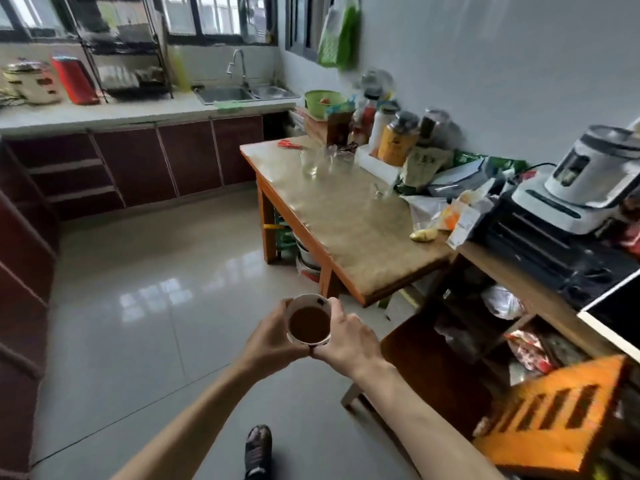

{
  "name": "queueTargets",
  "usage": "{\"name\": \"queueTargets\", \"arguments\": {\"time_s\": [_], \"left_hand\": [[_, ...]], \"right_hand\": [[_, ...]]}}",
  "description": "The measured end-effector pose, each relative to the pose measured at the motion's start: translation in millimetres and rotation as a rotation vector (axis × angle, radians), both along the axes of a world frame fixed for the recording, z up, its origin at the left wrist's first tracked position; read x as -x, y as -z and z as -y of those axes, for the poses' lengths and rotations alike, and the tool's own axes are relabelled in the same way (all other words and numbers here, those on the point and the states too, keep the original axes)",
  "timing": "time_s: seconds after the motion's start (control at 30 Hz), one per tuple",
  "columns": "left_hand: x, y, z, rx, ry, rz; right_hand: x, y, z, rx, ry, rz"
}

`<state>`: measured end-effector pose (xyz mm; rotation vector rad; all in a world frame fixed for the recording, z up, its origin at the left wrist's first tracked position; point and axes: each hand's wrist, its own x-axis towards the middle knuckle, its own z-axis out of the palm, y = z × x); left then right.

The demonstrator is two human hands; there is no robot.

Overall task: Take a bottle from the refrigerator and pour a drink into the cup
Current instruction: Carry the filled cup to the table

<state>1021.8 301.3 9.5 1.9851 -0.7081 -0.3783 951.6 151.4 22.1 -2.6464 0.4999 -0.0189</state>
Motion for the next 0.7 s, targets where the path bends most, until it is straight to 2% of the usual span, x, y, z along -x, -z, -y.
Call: {"name": "queueTargets", "arguments": {"time_s": [0.23,0.4,0.7], "left_hand": [[-116.0,24.8,87.0,0.044,0.157,-0.043],[-195.4,29.3,144.3,0.007,0.281,-0.007],[-272.5,62.1,246.5,-0.081,0.345,-0.044]], "right_hand": [[-90.2,5.7,71.2,-0.026,0.168,-0.060],[-149.8,9.8,116.9,-0.073,0.271,-0.051],[-220.5,45.6,208.2,-0.125,0.376,-0.072]]}}
